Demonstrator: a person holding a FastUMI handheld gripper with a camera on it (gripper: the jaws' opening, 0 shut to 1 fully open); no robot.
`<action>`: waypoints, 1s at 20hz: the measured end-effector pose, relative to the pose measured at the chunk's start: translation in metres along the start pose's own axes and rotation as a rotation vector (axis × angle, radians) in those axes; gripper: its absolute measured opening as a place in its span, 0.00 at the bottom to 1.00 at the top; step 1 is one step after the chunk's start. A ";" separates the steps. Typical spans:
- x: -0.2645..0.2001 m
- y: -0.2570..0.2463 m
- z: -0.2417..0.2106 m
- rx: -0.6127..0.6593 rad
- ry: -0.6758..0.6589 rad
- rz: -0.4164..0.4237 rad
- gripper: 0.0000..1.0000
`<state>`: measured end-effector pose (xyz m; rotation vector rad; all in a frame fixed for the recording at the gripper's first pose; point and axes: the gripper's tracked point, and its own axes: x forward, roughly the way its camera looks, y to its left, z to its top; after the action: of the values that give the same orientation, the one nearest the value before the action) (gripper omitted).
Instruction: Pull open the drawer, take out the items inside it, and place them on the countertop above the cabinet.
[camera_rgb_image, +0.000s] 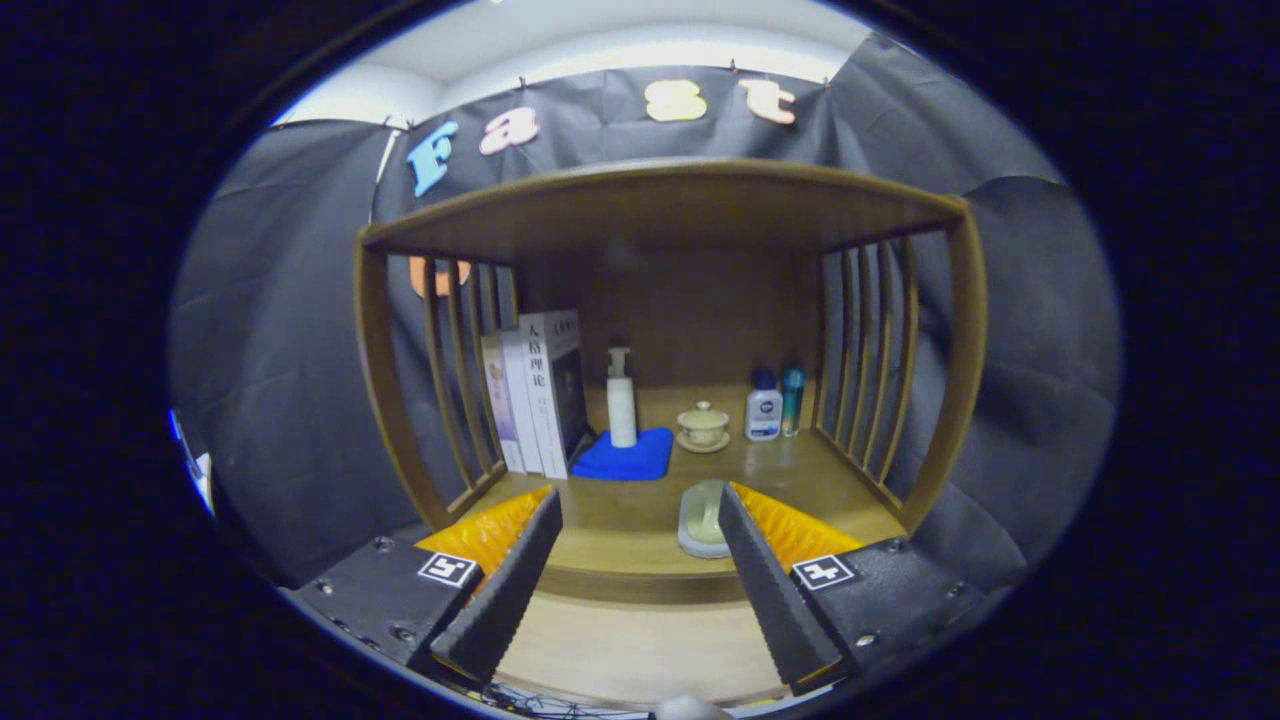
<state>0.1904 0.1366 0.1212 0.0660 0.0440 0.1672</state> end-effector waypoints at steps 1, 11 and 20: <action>-0.012 -0.001 -0.001 0.002 -0.035 -0.001 0.99; -0.115 -0.009 -0.086 -0.044 -0.118 -0.027 1.00; -0.127 -0.030 -0.200 -0.016 0.027 -0.082 1.00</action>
<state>0.0609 0.0980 -0.0754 0.0457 0.0727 0.0869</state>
